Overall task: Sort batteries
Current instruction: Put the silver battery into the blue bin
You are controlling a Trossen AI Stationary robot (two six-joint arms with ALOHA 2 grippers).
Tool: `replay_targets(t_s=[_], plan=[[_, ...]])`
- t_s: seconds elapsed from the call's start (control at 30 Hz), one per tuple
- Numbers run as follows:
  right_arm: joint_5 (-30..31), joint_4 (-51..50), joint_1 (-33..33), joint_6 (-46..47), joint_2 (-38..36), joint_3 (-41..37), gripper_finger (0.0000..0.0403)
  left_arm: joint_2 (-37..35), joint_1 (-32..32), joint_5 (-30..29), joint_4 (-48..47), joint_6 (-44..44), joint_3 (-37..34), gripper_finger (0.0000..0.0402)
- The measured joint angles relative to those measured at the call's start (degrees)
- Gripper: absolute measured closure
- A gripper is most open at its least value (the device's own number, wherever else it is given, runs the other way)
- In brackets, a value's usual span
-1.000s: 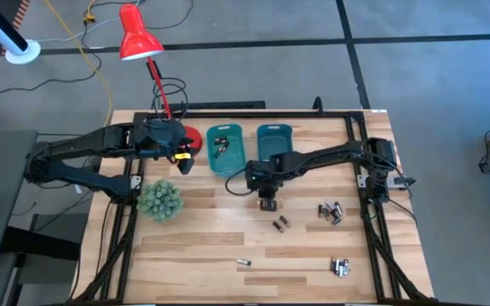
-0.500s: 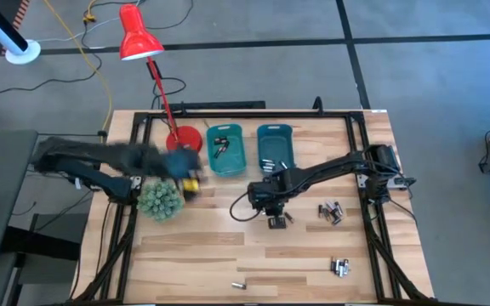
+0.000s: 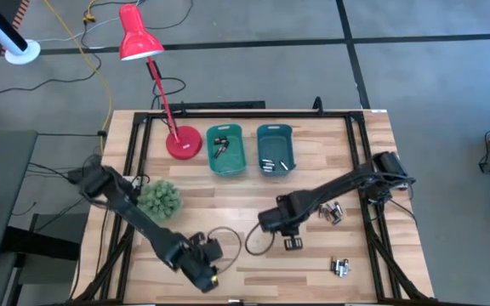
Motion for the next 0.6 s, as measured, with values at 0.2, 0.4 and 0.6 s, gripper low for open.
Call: replay_targets(t_s=[0.2, 0.4, 0.6], plan=[[0.23, 1.05, 3.38, 4.58, -0.01, 0.0, 0.0294, 3.59, -1.09, 0.02, -0.11, -2.67, 3.31, 0.023], [0.68, 3.23, 5.38, 10.82, -0.02, 0.0, 0.0294, 3.65, -1.13, 0.43, 0.37, -3.24, 3.4, 0.023], [0.85, 8.14, 6.04, 10.62, -0.02, 0.0, 0.0294, 3.68, -1.96, 3.73, 4.99, -2.16, 3.4, 0.023]])
